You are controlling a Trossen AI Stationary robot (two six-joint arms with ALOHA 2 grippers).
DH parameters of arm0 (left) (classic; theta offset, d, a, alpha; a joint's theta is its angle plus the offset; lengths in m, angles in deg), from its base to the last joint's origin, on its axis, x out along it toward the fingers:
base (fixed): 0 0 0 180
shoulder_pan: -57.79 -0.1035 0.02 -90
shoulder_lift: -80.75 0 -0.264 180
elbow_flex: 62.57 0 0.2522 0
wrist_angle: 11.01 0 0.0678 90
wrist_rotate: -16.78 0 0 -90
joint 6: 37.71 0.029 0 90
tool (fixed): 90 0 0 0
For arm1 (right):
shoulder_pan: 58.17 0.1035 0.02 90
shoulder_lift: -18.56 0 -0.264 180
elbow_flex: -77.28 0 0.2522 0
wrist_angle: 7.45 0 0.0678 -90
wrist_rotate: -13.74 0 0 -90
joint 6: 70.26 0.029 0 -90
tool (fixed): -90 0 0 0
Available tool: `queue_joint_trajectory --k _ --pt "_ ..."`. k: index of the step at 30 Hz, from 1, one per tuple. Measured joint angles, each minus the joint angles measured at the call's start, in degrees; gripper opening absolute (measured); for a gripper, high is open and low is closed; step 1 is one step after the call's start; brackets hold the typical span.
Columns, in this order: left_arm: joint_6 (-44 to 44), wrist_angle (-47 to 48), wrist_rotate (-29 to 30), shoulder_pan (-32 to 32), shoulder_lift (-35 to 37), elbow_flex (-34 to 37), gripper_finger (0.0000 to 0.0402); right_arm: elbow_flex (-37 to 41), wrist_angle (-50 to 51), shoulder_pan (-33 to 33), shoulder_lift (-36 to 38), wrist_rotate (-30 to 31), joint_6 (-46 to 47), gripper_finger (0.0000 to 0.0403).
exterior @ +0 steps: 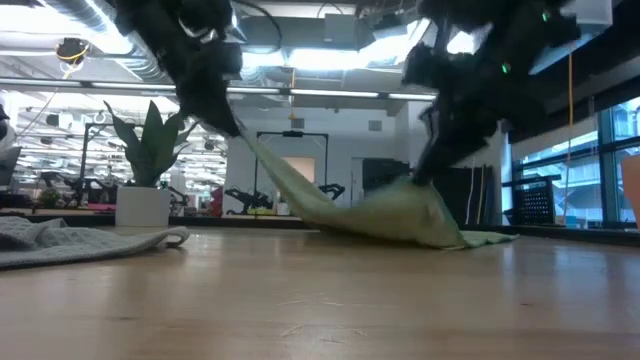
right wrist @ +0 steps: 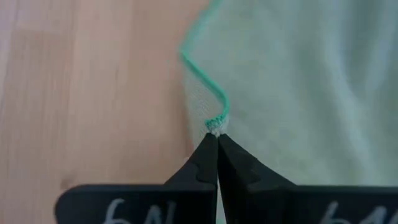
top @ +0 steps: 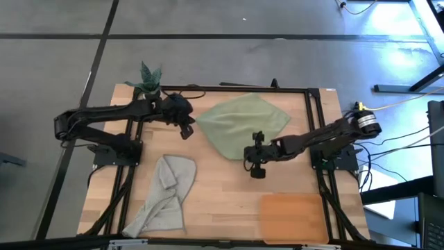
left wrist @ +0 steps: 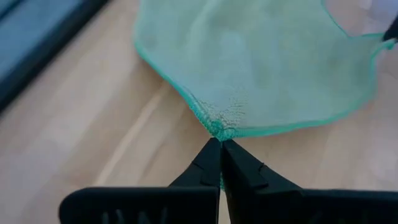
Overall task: Roll microfiber towels into tight, uniform cylinder then place into a basket
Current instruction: Fold the green microfiber cloth
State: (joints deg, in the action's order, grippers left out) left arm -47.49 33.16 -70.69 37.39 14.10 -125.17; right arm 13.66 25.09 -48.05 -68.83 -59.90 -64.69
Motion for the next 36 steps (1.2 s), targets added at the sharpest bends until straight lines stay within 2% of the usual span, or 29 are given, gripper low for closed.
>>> queue_joint_trajectory --k 5,10,16,20,24,32,36 --pt "1.52 10.2 6.78 2.01 2.15 -6.72 0.0 -5.25 7.59 -0.83 4.3 4.55 -0.05 0.0002" --pt "1.01 19.04 9.9 4.16 2.22 -15.0 0.0 -11.59 14.82 -2.07 8.4 12.2 0.12 0.0001" --pt "-4.03 25.13 14.23 6.04 2.16 -24.69 0.0 -19.64 24.92 -3.94 11.1 20.99 -0.51 0.0001" --pt "-6.2 27.47 20.4 6.91 2.18 -31.38 0.0 -23.47 26.8 -5.57 12.23 26.15 -4.1 0.0" --pt "-4.09 28.24 22.63 6.92 2.18 -36.07 0.0 -26.73 26.57 -8.29 13.37 31.56 -9.42 0.0" --pt "-3.13 27.86 36.3 5.72 2.14 -40.1 0.0 -31.75 26.39 -16.08 13.34 32.6 -18.28 0.0" --pt "-3.1 27.2 37.45 3.57 2.09 -40.17 0.0 -32.49 24.94 -19.95 13.32 31.92 -21.37 0.0"
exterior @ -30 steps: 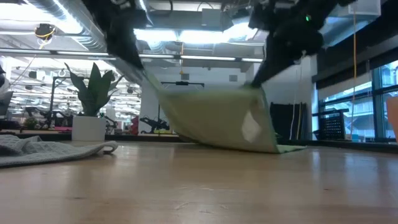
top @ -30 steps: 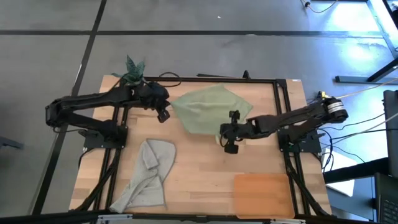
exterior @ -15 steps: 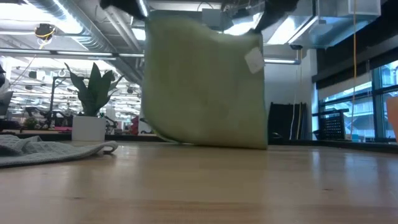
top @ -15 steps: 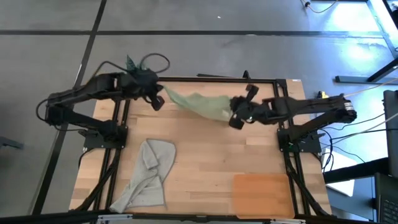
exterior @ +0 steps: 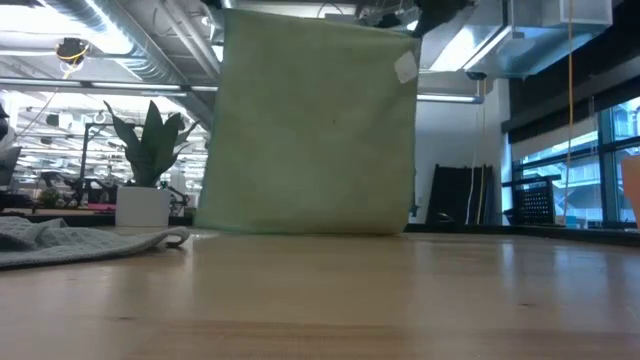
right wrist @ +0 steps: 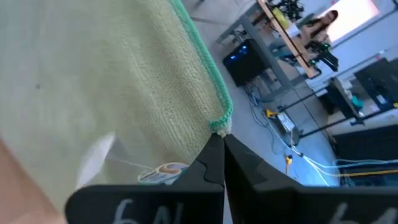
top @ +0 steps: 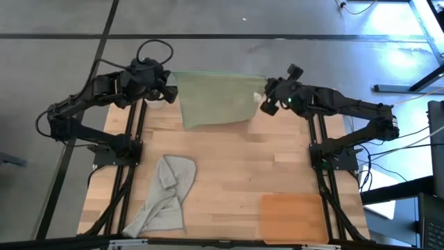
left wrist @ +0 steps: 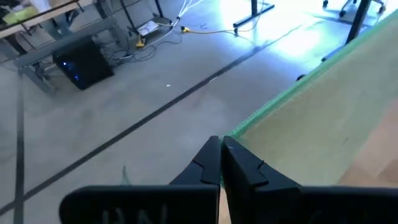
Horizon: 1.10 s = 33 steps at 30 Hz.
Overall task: Roll microfiber towels into tight, uniform cylinder then place into a basket
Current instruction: Fold the green microfiber cloth
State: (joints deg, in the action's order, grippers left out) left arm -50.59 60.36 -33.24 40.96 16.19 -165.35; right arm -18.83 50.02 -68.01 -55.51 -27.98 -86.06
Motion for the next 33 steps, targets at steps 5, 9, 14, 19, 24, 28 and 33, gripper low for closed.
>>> queue_joint_trajectory --k 5,9,14,19,24,28,33 --pt "2.77 0.47 -1.77 -3.17 -1.82 -0.07 0.0 0.0 -4.0 -4.7 -0.14 -7.96 -4.29 0.0" --pt "6.96 -1.72 -1.77 -4.97 -4.92 -0.07 0.0 0.02 -6.93 -7.65 -0.76 -10.17 -8.28 0.0" --pt "14.7 -8.61 -2.0 -6.69 -7.82 -0.04 0.0 0.02 -10.91 -9.8 -0.9 -10.39 -11.65 0.0" --pt "16.54 -12.02 -3.05 -6.5 -7.55 -0.04 0.0 0.02 -13.15 -9.76 0.08 -10.42 -14.76 0.0" --pt "16.57 -9.24 -7.32 -3.98 -5.9 -0.04 0.0 0.02 -12.5 -7.04 1.37 -10.41 -15.57 0.0" --pt "16.38 -8.0 -7.51 -0.74 -5.89 -0.04 0.0 0.02 -11.69 -3.85 2.75 -10.44 -15.78 0.0" --pt "12.47 -3.27 -8.2 4.85 -5.79 -0.04 0.0 0.02 -4.36 0.29 3.96 -12.09 -9.07 0.0"
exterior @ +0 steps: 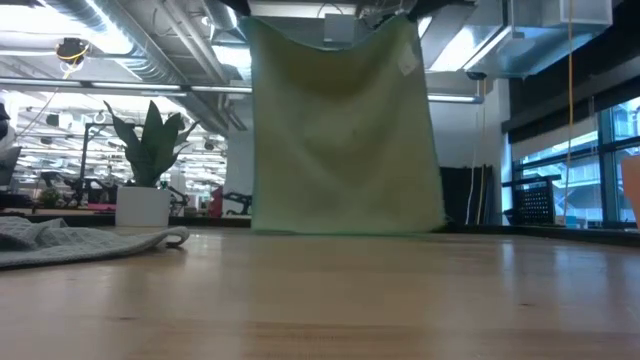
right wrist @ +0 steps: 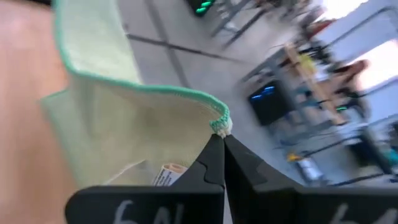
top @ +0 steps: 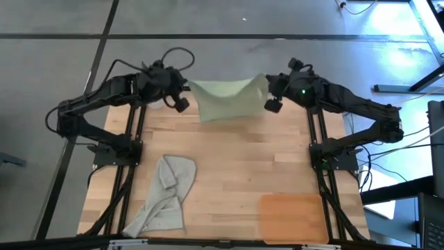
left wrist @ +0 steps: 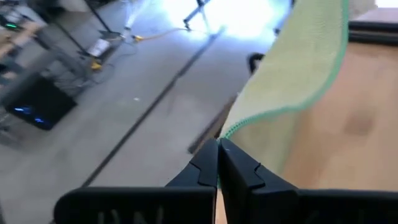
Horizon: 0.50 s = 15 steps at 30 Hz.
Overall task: Roll microfiber towels into tight, uniform cylinder then place into a basket
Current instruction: Fold the green microfiber cloth
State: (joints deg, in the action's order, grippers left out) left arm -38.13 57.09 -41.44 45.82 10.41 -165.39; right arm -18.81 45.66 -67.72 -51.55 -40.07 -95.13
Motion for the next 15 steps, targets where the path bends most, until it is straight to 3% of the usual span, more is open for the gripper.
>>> queue_joint_trajectory --k 5,9,12,15 --pt "-6.49 5.6 -0.46 6.01 0.0 0.0 0.0 0.04 11.74 3.37 -0.08 -6.2 10.26 0.0" --pt "-13.4 8.03 -5.51 9.39 -0.17 0.0 0.0 0.07 16.99 6.01 -0.54 -9.63 16.99 0.0" --pt "-14.2 8.6 -5.48 11.71 -0.96 0.09 0.0 0.07 17.68 7.93 -0.61 -9.94 18.27 0.0" --pt "-13.95 7.42 -2.87 12.03 -1.09 0.07 0.0 0.07 16.84 8.63 -0.61 -6.03 16.99 0.0"
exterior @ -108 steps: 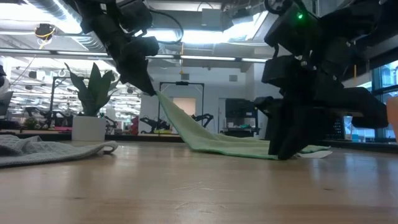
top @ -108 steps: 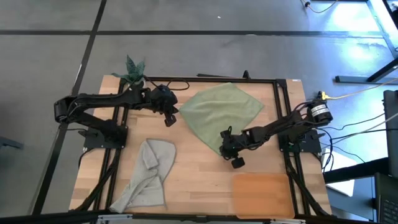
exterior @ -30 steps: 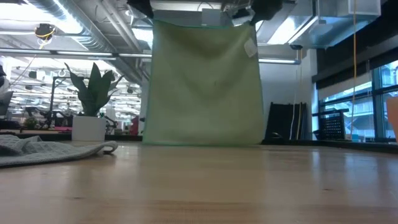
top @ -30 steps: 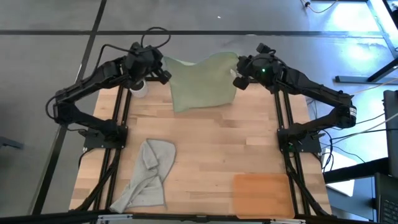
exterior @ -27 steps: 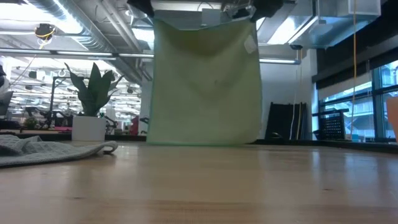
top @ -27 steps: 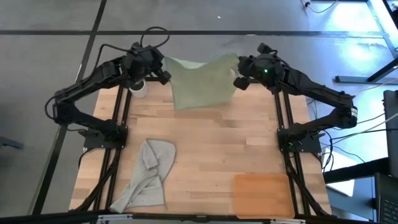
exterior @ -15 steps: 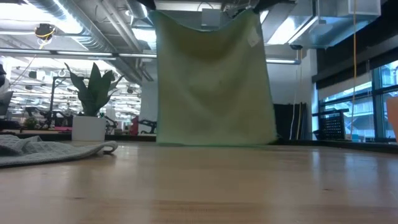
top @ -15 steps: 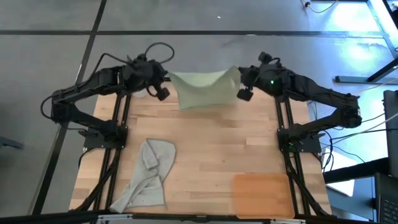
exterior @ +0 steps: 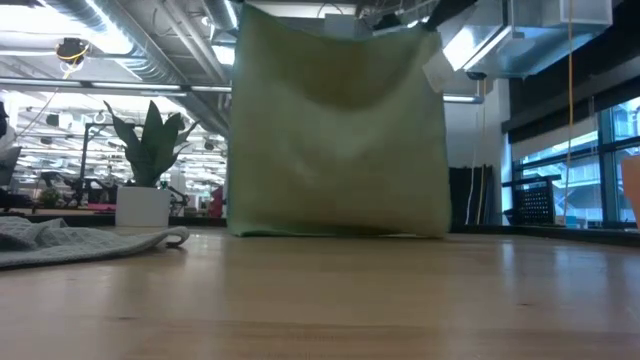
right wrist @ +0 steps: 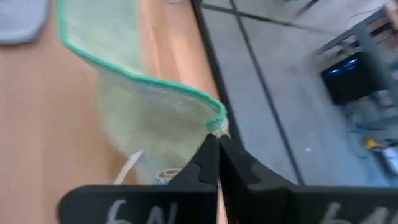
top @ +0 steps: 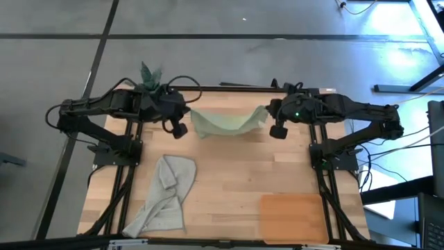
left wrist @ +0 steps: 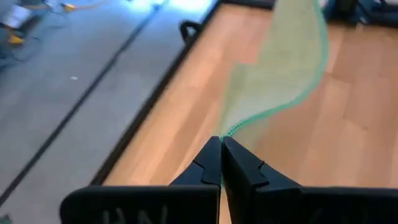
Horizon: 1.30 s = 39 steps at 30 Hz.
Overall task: Roll microfiber towels into tight, uniform cylinder then place into a basket
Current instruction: Fold the green microfiber cloth
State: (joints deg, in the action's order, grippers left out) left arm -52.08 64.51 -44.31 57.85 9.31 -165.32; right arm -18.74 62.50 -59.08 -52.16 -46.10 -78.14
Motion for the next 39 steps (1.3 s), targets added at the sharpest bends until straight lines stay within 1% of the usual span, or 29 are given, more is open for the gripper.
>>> queue_joint_trajectory --k 4,7,11,13,18,21,26,28,31,34,37,39 --pt "3.49 -2.91 4.0 -1.93 -0.15 0.0 0.0 0.0 -4.11 -0.82 0.0 6.86 -5.66 0.0" --pt "7.49 -5.84 4.87 -4.39 0.25 0.0 0.0 0.0 -7.84 -2.21 0.0 8.89 -10.57 0.0" --pt "12.7 -10.43 5.23 -8.25 0.31 0.0 0.0 0.0 -11.69 -4.72 0.0 9.36 -14.88 0.0" --pt "14.78 -12.37 5.2 -10.21 0.31 0.0 0.0 0.0 -13.27 -6.14 -0.02 9.41 -15.5 0.0" --pt "17.56 -15.99 5.25 -16.18 0.28 0.0 0.0 0.0 -17.56 -9.73 -0.02 9.43 -18.5 0.0" --pt "20.95 -18.92 5.16 -18.95 0.28 0.0 0.0 0.0 -20.27 -12.01 -0.02 9.39 -22.23 0.0" --pt "26.88 -29.11 3.76 -22.56 0.28 0.0 0.0 0.0 -27.8 -15.89 -0.02 9.4 -28.0 0.0" --pt "28.37 -31.75 2.87 -23.39 0.31 -0.03 0.0 0.0 -30.51 -16.96 -0.02 9.29 -29.57 0.0" --pt "28.12 -29.85 0.48 -23.81 0.31 -0.07 0.0 0.0 -30.39 -17.62 -0.02 7.98 -29.62 0.0" --pt "25.49 -21.76 -2.55 -23.22 0.25 -0.07 0.0 0.0 -24.45 -17.64 -0.02 4.32 -25.46 0.0" --pt "20.16 -12.74 -3.93 -21.19 -0.42 -0.04 0.0 0.42 -17.27 -17.08 -0.02 0.07 -19.14 0.0" --pt "18.09 -8.63 -5.5 -19.27 -0.95 -0.05 0.0 1.29 -13.69 -15.9 0.0 -0.39 -15.79 0.0"
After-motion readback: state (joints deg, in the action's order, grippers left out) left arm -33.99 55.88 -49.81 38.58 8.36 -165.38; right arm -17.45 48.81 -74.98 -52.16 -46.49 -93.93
